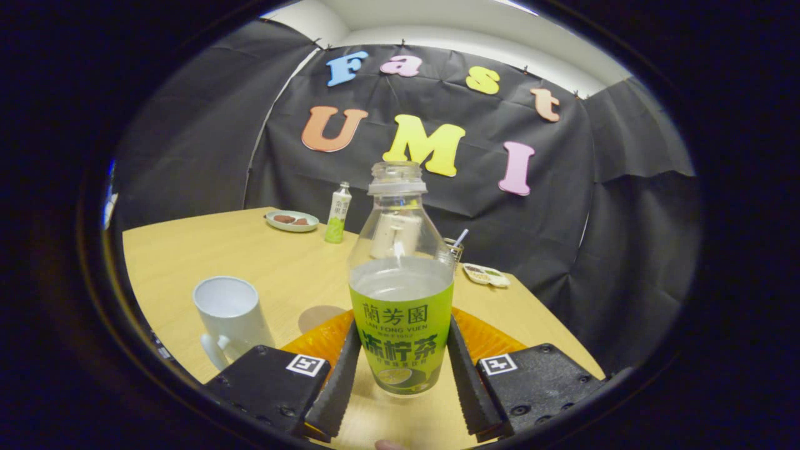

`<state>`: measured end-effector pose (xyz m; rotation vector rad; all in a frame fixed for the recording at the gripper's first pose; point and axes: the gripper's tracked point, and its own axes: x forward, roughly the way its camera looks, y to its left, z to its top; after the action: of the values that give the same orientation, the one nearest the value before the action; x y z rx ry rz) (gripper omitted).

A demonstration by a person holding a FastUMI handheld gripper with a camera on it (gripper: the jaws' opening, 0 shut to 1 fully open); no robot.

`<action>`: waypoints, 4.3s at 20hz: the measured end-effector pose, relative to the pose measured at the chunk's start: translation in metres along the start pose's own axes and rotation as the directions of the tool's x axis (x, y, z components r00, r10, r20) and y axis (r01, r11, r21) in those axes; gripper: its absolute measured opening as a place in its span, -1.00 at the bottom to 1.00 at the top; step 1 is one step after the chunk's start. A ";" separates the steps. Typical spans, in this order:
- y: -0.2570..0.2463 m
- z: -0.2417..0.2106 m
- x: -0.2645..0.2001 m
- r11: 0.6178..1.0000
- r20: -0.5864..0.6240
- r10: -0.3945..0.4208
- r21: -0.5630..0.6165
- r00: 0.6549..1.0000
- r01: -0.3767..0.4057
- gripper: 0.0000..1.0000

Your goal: Take the bottle from table, then pour the juice into the cup, finally place the bottle on the coaster

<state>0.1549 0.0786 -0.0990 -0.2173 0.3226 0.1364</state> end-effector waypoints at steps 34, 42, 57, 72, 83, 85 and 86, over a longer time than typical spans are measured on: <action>0.015 0.052 -0.001 0.337 0.336 -0.147 -0.867 0.930 0.366 0.51; 0.015 0.066 -0.003 0.228 0.369 -0.140 -0.891 0.919 0.393 0.51; 0.006 0.088 -0.002 0.142 0.399 -0.152 -0.897 0.904 0.420 0.51; 0.008 0.106 -0.010 0.103 0.420 -0.139 -0.895 0.897 0.435 0.51; 0.002 0.115 -0.018 0.069 0.432 -0.144 -0.893 0.890 0.445 0.51; 0.001 0.116 -0.018 0.061 0.434 -0.145 -0.893 0.889 0.446 0.51; 0.000 0.118 -0.019 0.055 0.435 -0.145 -0.893 0.888 0.447 0.51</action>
<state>0.1721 0.1040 0.0162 -1.6817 -0.1452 -0.0815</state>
